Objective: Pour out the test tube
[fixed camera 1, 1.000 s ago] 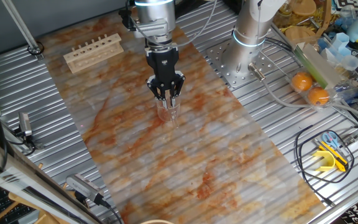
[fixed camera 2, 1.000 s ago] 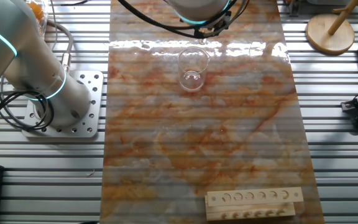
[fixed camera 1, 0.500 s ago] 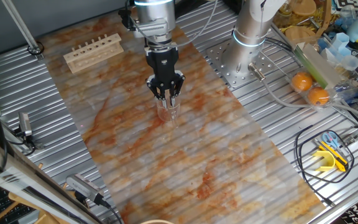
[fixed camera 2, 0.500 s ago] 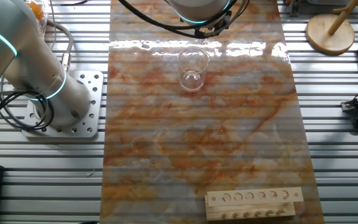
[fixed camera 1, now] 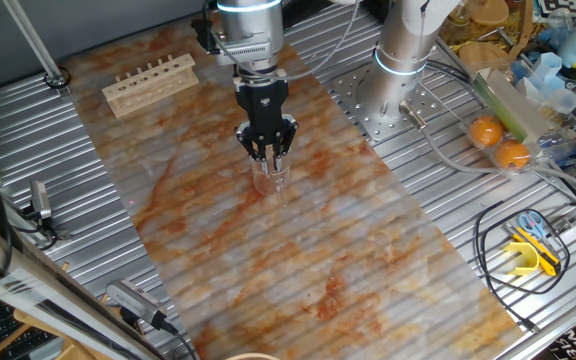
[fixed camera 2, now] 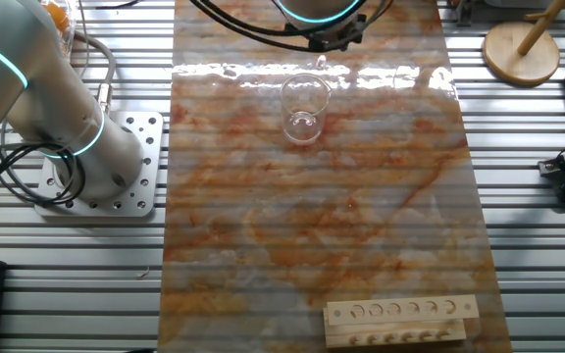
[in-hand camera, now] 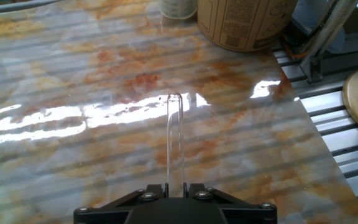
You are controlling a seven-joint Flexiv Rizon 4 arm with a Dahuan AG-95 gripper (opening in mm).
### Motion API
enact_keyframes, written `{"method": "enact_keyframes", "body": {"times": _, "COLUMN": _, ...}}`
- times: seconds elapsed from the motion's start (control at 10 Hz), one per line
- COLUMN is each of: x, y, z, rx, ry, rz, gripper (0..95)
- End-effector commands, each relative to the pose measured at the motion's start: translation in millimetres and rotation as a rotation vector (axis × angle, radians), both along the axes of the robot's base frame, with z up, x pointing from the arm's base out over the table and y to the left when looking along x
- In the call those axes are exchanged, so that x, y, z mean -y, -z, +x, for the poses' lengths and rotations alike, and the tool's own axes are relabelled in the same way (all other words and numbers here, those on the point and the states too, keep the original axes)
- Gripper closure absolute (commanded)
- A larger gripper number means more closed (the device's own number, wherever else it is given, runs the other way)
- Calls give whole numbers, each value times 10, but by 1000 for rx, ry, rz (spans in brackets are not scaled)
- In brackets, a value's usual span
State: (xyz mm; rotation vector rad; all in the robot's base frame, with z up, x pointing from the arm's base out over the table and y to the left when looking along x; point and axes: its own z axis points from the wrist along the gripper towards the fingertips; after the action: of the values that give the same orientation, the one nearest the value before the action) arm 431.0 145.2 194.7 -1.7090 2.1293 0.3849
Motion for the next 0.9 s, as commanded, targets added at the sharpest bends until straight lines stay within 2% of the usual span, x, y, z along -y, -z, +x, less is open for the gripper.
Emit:
{"method": "enact_keyframes", "body": {"times": 0.1, "x": -8, "y": -12, "z": 0, "rx": -22, "ry": 23, "rz": -20, "gripper": 950}}
{"method": "enact_keyframes", "body": {"times": 0.2, "x": -12, "y": -43, "z": 0, "rx": -37, "ry": 43, "rz": -58, "gripper": 950}}
{"method": "enact_keyframes", "body": {"times": 0.4, "x": -16, "y": -76, "z": -1, "rx": -56, "ry": 58, "rz": -90, "gripper": 950}}
{"method": "enact_keyframes", "body": {"times": 0.5, "x": -17, "y": -85, "z": -1, "rx": -64, "ry": 57, "rz": -93, "gripper": 950}}
{"method": "enact_keyframes", "body": {"times": 0.8, "x": 3, "y": -129, "z": -8, "rx": -78, "ry": 51, "rz": -133, "gripper": 950}}
{"method": "enact_keyframes", "body": {"times": 0.9, "x": 22, "y": -133, "z": -4, "rx": -75, "ry": 46, "rz": -117, "gripper": 950}}
